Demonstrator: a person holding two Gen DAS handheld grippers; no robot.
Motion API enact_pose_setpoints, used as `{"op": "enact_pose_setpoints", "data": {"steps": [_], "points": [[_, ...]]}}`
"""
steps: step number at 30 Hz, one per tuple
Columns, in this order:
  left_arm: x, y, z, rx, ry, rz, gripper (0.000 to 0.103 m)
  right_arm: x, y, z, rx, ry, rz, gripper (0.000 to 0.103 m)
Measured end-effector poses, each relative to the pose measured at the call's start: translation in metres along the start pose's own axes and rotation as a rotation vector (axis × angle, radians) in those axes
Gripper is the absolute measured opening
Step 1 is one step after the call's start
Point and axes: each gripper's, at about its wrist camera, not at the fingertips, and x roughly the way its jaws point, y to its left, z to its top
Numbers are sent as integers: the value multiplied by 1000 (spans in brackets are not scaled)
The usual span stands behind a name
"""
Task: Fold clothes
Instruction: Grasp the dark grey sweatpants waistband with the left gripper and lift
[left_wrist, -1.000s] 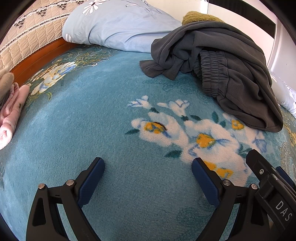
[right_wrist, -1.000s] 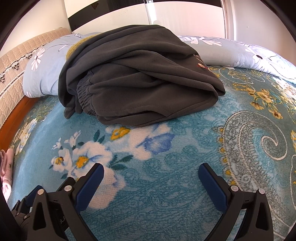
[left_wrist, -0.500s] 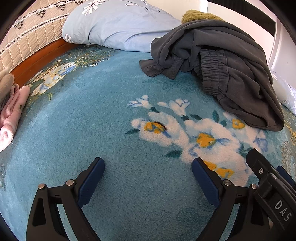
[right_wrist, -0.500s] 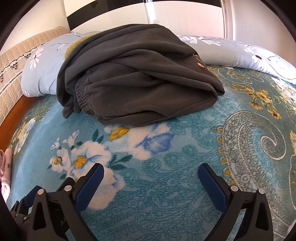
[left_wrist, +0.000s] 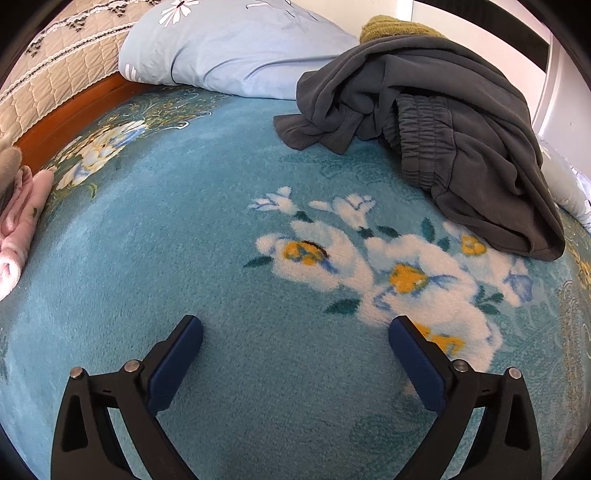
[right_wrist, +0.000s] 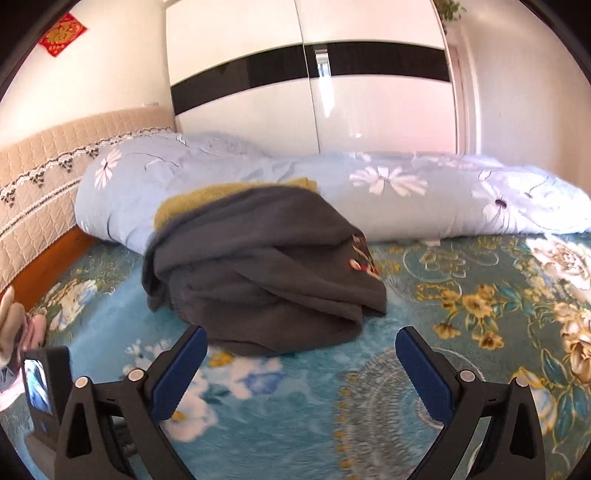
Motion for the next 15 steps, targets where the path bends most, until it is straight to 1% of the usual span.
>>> {"op": "enact_pose_setpoints", "data": {"steps": [1,2,4,5,6,8,10,11,12,13,14,15], "points": [[0,0,3,10,8,-4,102,0,-8,-1,74,-9,30,103],[0,0,6,21,17,-9,102,13,-17,-5,138,60,68,103],[-1,4,21,-3,5,-53,100,20,-21,-1,177,125,134,103],[-5,10,31,-64,-26,-139,100,16,-21,0,172,110,139,103],[-9,16,42,-129,-59,-232,100,11,-20,-1,153,75,135,103],[-13,23,63,-250,-104,-360,100,1,-18,-2,122,9,130,103],[-4,14,84,-253,-89,-451,100,-3,-21,-4,152,-29,154,103],[5,6,92,-223,-53,-460,99,-5,-22,-5,166,-47,166,103],[12,-3,97,-182,-39,-450,95,-7,-24,-6,181,-66,178,103],[15,-8,101,-150,-55,-456,91,-10,-26,-7,196,-85,190,103],[17,-13,103,-119,-75,-463,91,-12,-27,-7,210,-104,202,103],[23,-13,105,-119,-76,-467,91,-14,-29,-8,225,-122,214,103]]}}
